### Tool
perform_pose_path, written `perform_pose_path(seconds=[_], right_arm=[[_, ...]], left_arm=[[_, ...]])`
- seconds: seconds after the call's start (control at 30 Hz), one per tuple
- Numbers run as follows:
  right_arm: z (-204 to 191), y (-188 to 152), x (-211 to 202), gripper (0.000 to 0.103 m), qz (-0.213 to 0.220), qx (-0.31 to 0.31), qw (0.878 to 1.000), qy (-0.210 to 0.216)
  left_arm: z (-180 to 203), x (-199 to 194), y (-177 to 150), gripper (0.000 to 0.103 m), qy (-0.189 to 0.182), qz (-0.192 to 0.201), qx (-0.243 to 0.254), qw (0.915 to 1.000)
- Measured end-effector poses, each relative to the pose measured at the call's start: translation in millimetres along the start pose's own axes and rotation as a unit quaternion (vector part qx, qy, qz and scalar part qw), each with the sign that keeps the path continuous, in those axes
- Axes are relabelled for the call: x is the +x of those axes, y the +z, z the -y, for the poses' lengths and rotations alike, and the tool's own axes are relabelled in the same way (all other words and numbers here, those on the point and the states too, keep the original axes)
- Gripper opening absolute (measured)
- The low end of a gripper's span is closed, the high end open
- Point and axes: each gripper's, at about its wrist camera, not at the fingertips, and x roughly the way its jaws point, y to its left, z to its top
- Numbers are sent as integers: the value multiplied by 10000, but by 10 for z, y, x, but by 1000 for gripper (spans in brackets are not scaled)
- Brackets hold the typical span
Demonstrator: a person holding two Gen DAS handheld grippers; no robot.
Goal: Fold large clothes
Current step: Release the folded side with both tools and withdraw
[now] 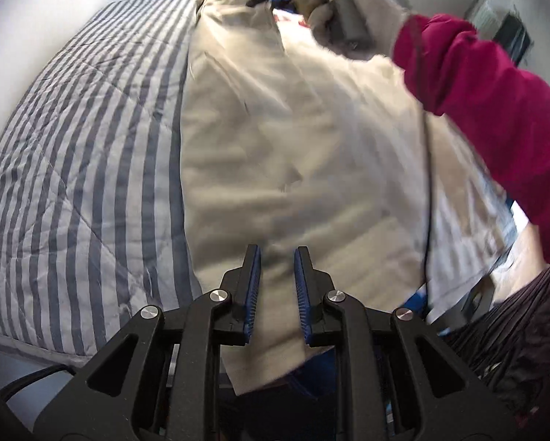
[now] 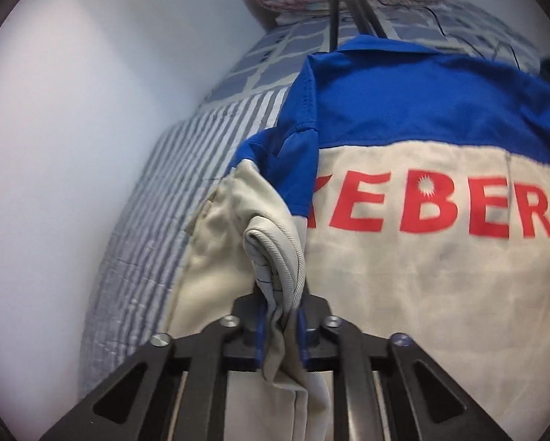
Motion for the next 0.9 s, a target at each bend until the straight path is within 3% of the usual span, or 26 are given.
perform_pose_path(seconds=[0.07,0.13,0.23,0.33,0.37,0.43,0.57,0.63,0.73,0.9], right_arm=[[241,-60,-33,8,92,210,9997,-22],[432,-116,109,8,-88,414,9991,-91],[452,-123,210,12,-85,345,9994,-34],[365,-111,61,26,-117,270,9994,-186],[357,-127,-25,35,-74,276,9994,-173],[349,-236,-250,39,-27,311,9995,-73],[305,-696,-786,40,-156,79,9998,65],[300,-898,-1011,41,-263,13,9995,159],[243,-1303,-1445,41,-339,-47,9989,331],[51,-1915,-1973,48,-475,-183,9974,514]], left_arm=[[-13,16,-2,18,-3,-5,17,10000],[-33,49,7,18,-56,-63,-17,10000],[-60,36,19,18,-127,-43,-91,9999],[-66,-38,23,18,-230,54,-230,9995],[-92,-78,22,18,-288,89,-315,9990],[-155,-150,23,18,-361,166,-468,9981],[-319,-299,61,19,-444,356,-783,9953],[-419,-340,78,36,-599,331,-1006,9926],[-516,-373,96,37,-786,228,-1141,9901],[-658,-337,147,37,-749,-43,-1097,9911]])
